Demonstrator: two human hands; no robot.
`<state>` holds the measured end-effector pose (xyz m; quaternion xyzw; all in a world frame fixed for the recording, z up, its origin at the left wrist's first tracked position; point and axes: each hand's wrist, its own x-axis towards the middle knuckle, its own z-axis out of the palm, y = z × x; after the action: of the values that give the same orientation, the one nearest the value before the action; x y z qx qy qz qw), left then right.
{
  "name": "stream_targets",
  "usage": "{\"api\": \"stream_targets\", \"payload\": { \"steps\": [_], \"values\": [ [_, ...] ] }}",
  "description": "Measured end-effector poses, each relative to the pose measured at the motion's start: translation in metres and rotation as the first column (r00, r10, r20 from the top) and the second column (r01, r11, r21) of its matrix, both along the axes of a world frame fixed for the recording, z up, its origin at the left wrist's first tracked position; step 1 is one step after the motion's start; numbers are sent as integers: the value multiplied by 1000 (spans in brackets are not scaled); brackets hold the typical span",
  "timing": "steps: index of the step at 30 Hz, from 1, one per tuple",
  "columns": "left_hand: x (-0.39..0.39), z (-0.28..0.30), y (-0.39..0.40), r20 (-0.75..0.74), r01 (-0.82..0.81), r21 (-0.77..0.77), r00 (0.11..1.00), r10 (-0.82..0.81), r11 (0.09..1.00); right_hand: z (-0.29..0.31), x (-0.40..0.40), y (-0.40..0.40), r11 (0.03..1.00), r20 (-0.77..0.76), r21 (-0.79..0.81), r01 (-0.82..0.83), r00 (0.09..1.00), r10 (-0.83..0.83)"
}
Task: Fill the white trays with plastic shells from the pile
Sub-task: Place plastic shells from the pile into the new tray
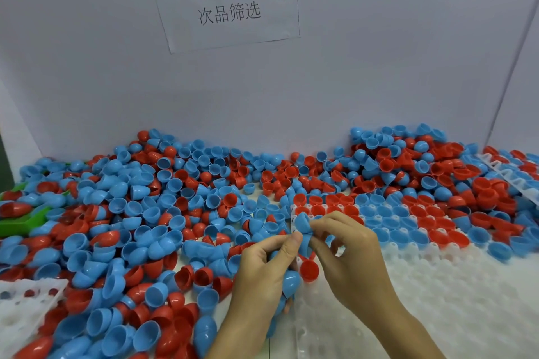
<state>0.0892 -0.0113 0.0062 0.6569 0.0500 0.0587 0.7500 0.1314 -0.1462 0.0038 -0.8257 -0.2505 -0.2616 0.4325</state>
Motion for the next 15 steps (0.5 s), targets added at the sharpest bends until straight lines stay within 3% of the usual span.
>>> {"api": "stream_targets", "payload": {
  "steps": [6,10,15],
  "values": [
    [0,0,1,-51,4,-52,999,-7,999,0,-1,1,992,-98,117,-49,993,61],
    [1,1,1,-148,-47,-201,989,17,978,2,1,-1,980,-131,201,9,991,17],
    [5,2,10,-223,-157,-360,972,78,920,5,9,-19,981,-187,139,135,976,-108]
  ]
}}
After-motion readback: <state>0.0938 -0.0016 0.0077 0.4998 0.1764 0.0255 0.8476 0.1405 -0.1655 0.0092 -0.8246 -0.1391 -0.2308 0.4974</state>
